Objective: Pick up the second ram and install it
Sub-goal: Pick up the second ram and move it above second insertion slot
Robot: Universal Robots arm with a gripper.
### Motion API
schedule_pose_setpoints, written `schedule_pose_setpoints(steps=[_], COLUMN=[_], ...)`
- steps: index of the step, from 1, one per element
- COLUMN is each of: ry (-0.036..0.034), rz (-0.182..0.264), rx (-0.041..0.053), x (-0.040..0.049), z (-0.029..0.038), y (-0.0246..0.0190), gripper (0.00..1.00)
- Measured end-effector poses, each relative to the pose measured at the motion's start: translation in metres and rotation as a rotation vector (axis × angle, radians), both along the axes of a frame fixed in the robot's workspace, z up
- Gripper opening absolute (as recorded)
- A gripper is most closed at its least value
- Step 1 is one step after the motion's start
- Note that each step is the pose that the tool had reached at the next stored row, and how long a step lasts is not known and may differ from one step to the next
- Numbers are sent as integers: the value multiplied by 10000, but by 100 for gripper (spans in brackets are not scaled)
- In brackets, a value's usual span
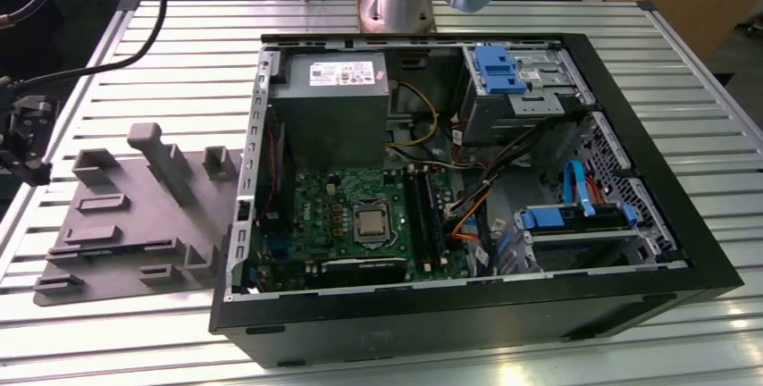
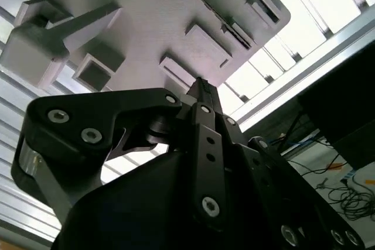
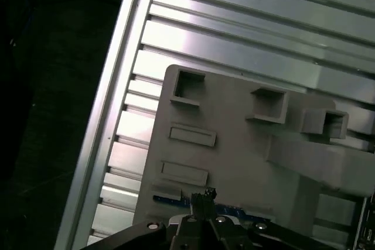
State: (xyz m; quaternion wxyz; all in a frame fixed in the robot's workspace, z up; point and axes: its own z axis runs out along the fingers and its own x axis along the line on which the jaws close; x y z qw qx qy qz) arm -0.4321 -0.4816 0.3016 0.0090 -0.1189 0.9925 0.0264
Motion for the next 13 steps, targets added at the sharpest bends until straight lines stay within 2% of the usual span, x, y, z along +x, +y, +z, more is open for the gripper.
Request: schedule_pose_setpoints(steps=[13], ry=[0], rz=[1626], rx=[0], x=[0], z=[-1], y=[0], gripper=[11])
